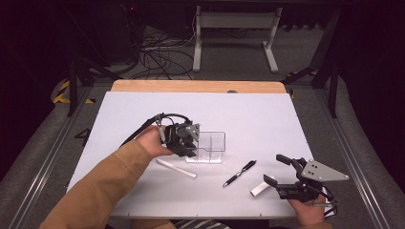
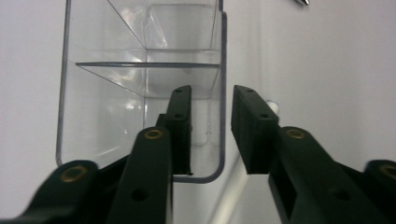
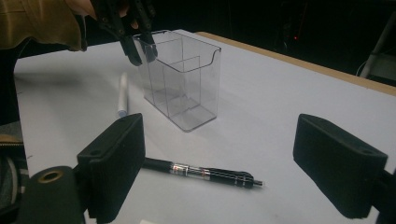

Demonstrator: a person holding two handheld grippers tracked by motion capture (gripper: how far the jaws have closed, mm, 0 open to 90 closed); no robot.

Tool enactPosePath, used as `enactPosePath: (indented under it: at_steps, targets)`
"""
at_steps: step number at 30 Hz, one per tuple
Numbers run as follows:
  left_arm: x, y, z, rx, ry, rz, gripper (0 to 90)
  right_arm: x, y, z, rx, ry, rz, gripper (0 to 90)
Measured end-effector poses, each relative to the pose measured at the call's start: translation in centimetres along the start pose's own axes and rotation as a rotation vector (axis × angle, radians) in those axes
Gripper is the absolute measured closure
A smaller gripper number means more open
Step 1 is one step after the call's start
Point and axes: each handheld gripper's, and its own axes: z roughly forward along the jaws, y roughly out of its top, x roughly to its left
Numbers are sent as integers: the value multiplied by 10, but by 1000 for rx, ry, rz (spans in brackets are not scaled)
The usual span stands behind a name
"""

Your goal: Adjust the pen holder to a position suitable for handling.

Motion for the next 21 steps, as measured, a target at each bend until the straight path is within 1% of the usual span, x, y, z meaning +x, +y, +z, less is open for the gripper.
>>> enactPosePath:
  at_steps: [1,2,3,6,7,10,11,12,14,17,19,21]
  targets:
    - [-2,0,-1,-3,3,-3,661,0,0,0,-1,-2,0,171]
    - [-3,-1,-2,-5,5,0,608,0,0,0,-2,-3,1,169]
    - [-4,-1,-2,-2,10,-7,608,0,0,0,-2,-3,1,169]
    - [-6,-2,-3,-13,15,-21,508,0,0,0,-4,-5,3,166]
    - [-5,-2,-3,-19,10,-24,508,0,0,0,-4,-5,3,166]
    - [-5,-2,-1,-24,0,-38,452,1,0,0,-2,-5,0,166]
    - [-6,-2,0,-25,10,-40,426,1,0,0,-4,-4,2,166]
    - [-6,-1,0,-27,15,-40,426,1,0,0,-4,-4,2,166]
    - [-6,-1,-1,-37,8,-42,428,0,0,-1,-5,-6,4,166]
    - [-7,-1,-2,-41,21,-36,437,0,0,-1,-5,-5,6,166]
    - [-6,-1,-5,-53,12,-49,445,0,0,-1,-3,-4,7,166]
    - [-6,-2,-7,-68,-8,-62,472,0,0,-1,-4,-4,4,166]
